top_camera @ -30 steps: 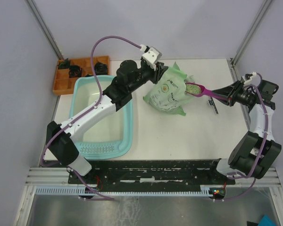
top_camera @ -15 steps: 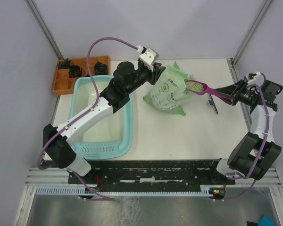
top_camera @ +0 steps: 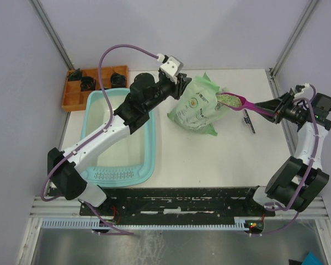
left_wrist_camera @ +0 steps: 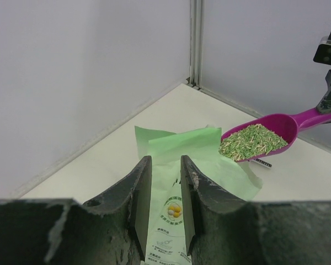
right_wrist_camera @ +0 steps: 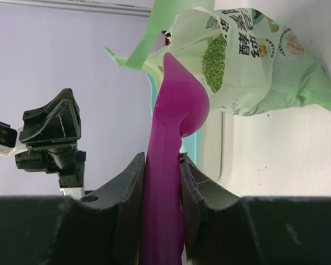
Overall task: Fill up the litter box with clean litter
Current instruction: 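Scoop the cat litter from the cat litter bag.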
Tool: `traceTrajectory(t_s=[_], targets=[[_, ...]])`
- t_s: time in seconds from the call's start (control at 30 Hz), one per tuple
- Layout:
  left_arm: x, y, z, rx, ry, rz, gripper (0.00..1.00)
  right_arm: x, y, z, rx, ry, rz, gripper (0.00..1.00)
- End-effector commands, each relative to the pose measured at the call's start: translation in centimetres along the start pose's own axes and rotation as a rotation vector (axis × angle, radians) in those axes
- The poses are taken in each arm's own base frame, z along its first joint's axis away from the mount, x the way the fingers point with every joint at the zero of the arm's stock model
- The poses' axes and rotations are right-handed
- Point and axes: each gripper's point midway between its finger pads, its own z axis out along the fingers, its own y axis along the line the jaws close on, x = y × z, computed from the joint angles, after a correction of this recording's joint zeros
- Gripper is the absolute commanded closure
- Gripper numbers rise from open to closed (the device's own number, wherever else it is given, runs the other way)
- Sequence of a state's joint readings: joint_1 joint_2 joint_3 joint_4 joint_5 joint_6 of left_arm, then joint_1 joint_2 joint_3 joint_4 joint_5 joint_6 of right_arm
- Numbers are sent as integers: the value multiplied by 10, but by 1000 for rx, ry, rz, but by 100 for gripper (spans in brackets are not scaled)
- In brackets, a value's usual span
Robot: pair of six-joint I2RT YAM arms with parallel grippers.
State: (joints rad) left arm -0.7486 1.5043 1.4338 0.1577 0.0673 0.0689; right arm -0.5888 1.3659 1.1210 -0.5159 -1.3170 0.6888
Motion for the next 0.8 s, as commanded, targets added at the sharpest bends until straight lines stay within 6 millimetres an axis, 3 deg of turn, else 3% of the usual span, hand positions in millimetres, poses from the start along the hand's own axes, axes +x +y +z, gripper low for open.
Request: traceTrajectory(t_s=[0.0, 0.77], targets=[[-35, 5, -16, -32, -81, 10, 66, 5, 34, -13, -67, 17, -92, 98], [-46, 8, -35, -54, -106, -5, 66, 25, 54, -37, -93, 76, -86, 98]])
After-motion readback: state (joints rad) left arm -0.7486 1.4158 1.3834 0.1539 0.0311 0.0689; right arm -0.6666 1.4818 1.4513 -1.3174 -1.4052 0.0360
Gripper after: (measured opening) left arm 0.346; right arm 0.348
